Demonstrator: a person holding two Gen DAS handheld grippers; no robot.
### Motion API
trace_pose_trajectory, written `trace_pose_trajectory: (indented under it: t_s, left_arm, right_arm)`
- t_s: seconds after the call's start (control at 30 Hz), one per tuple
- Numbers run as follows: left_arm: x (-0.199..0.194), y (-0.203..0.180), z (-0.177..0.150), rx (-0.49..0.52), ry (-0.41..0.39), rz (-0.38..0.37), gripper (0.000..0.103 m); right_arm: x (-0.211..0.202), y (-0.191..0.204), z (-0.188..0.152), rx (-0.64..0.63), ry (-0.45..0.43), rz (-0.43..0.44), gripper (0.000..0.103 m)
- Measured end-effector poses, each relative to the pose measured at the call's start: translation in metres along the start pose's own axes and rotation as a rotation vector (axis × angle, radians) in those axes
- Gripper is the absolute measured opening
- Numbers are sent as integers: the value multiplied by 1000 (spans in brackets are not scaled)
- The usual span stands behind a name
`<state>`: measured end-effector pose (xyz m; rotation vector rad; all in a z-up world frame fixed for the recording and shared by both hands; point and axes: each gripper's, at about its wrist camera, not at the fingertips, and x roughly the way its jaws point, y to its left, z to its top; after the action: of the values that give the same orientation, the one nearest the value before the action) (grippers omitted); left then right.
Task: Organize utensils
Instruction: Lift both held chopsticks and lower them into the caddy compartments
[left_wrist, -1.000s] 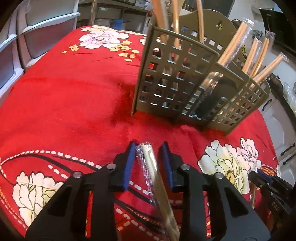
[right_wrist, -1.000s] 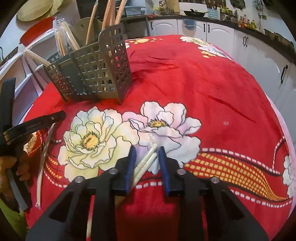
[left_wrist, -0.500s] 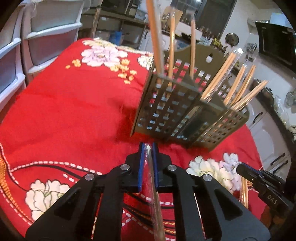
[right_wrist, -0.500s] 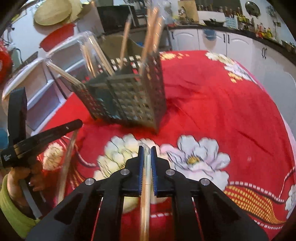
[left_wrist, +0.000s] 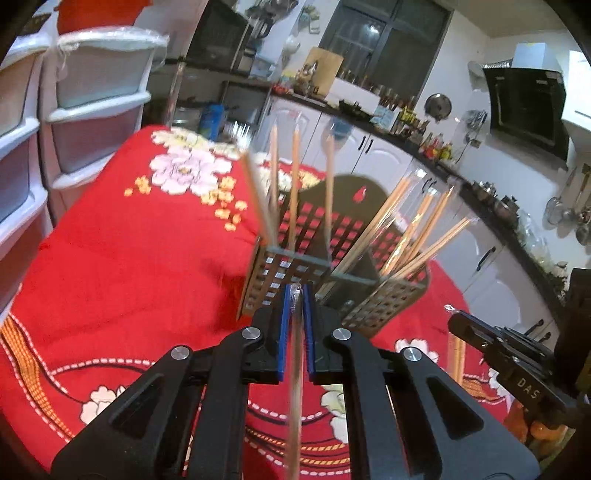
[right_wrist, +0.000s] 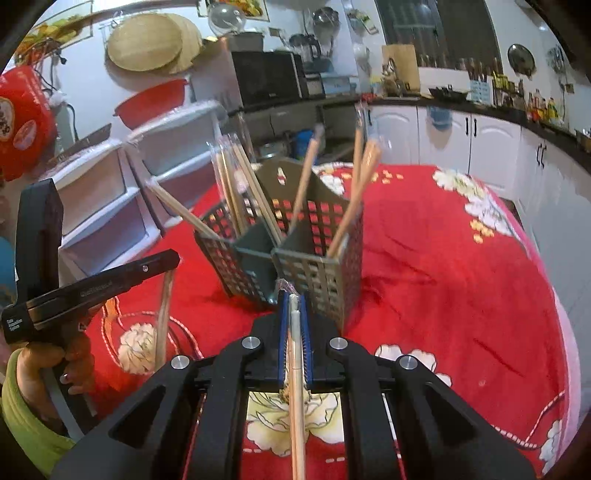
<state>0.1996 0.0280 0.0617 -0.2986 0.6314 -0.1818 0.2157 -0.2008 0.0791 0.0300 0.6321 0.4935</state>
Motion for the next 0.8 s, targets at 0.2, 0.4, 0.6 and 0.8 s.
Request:
trace_pose_trajectory:
  t_s: [0.2, 0.4, 0.6, 0.8]
  left_arm:
    - [-22, -14, 18, 25, -63, -34, 2]
    - [-37, -25, 37, 47, -112, -68, 2]
    - [-52, -39, 56, 61, -149, -122, 2]
    - [-69, -60, 87, 113, -224, -144, 2]
  right_arm:
    - [-16, 8, 16, -19, -62, 20, 6]
    - [-32, 15, 35, -32, -129, 43, 6]
    - [-44, 20, 57, -48, -201, 51, 6]
    - [-58, 27, 84, -69, -283, 55, 6]
